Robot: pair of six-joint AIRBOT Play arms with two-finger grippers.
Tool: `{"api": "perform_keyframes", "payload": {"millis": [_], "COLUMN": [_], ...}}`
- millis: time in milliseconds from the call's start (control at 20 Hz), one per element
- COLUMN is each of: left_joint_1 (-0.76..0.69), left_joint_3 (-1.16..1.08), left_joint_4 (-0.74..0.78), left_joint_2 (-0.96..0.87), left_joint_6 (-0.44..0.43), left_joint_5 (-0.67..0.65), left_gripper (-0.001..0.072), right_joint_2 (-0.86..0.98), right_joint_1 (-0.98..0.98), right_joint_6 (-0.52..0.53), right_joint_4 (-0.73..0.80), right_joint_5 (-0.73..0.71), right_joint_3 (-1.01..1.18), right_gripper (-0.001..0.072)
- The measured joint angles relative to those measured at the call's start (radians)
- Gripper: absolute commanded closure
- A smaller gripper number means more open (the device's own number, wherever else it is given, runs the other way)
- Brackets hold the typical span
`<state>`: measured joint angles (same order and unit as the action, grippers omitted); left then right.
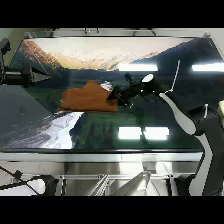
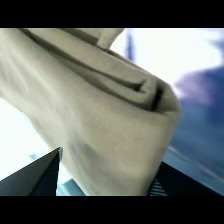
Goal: Fold the shirts.
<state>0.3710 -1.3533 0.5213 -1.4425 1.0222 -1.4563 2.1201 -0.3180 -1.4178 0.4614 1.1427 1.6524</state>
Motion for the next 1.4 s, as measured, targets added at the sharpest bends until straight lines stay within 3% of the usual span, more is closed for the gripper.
{"api": "perform_keyframes", "payload": {"millis": [50,250,400,550,700,1000,1250,1400], "left_joint_1": [0.000,0.000,0.000,0.000,0.000,0.000,0.000,0.000], "left_joint_3": [0.000,0.000,0.000,0.000,0.000,0.000,0.000,0.000], "left_joint_4": [0.000,0.000,0.000,0.001,0.001,0.002,0.002,0.003], "left_joint_2": [0.000,0.000,0.000,0.000,0.000,0.000,0.000,0.000], "left_joint_6": [-0.001,-0.003,-0.003,-0.002,-0.002,-0.002,-0.001,0.001], "left_joint_5": [-0.005,-0.010,-0.014,-0.018,-0.027,-0.035,-0.036,-0.037], "left_gripper": [0.0702,0.0702,0.0702,0.0702,0.0702,0.0702,0.0703,0.0702], "right_joint_2": [0.005,0.005,-0.021,-0.130,-0.307,-0.623,-0.689,-0.700], "right_joint_1": [-0.009,-0.019,0.010,0.084,0.225,0.686,1.109,1.321], "right_joint_6": [0.005,0.054,0.120,0.154,0.122,-0.058,-0.109,-0.133], "right_joint_4": [-0.028,-0.221,-0.355,-0.394,-0.322,0.036,0.140,0.165], "right_joint_5": [-0.012,-0.004,0.082,0.175,0.214,0.161,0.155,0.235], "right_joint_3": [-0.002,0.000,0.000,0.000,0.000,0.002,0.021,0.042], "right_gripper": [0.0692,0.0696,0.0696,0.0695,0.0695,0.0695,0.0695,0.0695]}}
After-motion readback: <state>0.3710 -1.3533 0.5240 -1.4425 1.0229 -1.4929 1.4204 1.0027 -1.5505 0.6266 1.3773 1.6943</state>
